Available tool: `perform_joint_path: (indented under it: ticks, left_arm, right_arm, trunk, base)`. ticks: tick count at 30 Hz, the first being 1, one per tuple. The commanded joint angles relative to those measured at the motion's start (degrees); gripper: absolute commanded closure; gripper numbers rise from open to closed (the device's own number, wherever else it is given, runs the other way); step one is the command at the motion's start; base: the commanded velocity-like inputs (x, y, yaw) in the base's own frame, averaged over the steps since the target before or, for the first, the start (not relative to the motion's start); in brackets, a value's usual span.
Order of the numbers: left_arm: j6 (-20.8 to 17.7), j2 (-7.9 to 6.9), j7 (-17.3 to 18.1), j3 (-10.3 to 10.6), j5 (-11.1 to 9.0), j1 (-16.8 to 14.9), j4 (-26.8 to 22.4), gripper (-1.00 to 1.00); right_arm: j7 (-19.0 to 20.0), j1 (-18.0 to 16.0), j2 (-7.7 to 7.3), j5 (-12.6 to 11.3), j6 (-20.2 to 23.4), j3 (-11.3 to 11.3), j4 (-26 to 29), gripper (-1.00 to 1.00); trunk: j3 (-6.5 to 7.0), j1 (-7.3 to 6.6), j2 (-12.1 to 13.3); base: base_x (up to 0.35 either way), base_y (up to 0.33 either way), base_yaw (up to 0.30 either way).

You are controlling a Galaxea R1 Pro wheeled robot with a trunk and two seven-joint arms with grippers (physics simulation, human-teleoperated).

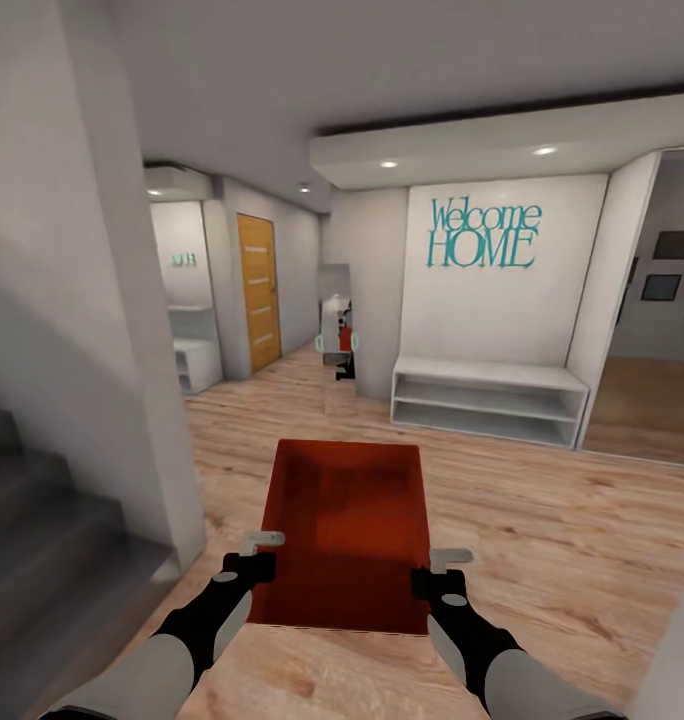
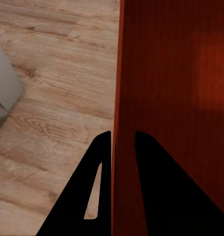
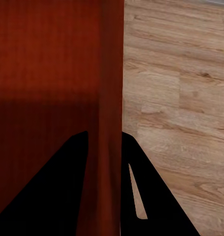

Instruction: Move the two storage containers from the living room to the garage. In the garage, place one container on the floor and stack the other container on top of it (either order is fine).

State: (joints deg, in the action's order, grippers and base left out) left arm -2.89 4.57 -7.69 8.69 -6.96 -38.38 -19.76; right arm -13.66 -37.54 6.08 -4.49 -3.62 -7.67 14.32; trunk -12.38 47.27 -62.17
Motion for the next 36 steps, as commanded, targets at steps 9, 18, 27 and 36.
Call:
perform_joint_path:
  ticks: [9, 18, 27, 36]
  left_arm:
    - [0.63, -0.09, -1.71, 0.27, 0.55, -0.01, -0.28, 1.00]
    - [0.63, -0.11, -1.71, 0.27, 0.55, -0.03, -0.28, 1.00]
    - [0.64, -0.15, -1.71, 0.27, 0.55, -0.02, -0.28, 1.00]
    - [0.64, -0.18, -1.71, 0.27, 0.55, -0.03, -0.28, 1.00]
  right_arm:
    - [-0.14, -0.08, -0.02, -1.31, -0.11, 0.55, -0.17, 1.00]
    - [-0.14, -0.08, -0.02, -1.31, -0.16, 0.55, -0.17, 1.00]
    - [-0.14, -0.08, -0.02, -1.31, -0.16, 0.55, -0.16, 1.00]
    - [-0.18, -0.08, -0.02, -1.31, -0.16, 0.53, -0.16, 1.00]
  trunk:
    - [-0.08, 0.04, -0.05]
    - [-0.08, 0.04, -0.05]
    - [-0.08, 0.04, -0.05]
    - [-0.08, 0.04, -0.05]
  base:
    - [0.317, 0.000, 0.005]
    - [0.317, 0.000, 0.000]
    - [0.317, 0.000, 0.000]
    - [0.317, 0.000, 0.000]
